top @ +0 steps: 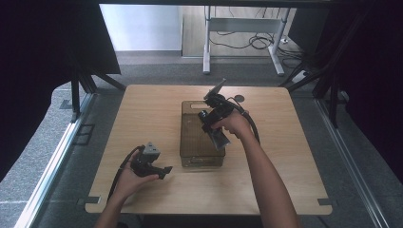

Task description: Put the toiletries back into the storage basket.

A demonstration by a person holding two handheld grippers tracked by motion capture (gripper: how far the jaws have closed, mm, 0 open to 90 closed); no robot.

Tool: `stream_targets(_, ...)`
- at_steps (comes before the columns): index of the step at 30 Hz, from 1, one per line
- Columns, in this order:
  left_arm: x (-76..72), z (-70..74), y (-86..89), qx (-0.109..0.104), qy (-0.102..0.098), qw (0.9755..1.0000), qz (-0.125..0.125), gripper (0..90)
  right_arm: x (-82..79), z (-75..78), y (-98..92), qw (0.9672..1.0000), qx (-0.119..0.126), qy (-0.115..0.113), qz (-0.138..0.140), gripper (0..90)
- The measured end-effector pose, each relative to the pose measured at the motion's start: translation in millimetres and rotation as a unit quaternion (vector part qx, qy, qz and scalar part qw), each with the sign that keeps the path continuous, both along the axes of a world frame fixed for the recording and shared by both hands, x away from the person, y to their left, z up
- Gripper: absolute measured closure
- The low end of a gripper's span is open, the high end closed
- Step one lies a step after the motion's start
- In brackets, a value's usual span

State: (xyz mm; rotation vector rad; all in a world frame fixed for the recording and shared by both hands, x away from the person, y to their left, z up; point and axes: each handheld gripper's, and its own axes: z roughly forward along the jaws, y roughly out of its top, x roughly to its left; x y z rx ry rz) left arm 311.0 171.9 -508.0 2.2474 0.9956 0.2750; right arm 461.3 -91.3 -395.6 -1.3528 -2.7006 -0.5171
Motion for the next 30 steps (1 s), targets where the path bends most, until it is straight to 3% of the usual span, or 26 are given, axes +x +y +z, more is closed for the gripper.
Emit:
stream_targets(13,0.4,0.5,1.1,-0.004,0.001,1.0,0.0,23.8,6.8,-2.3,16.2,0.9999,0.01,0.005,-0.012,47.2)
stream_targets(30,0.9,-0.7,-0.7,-0.004,0.003,1.0,-0.005,23.8,13.8,-21.7,35.6,0.9994,0.019,0.02,-0.023,47.3)
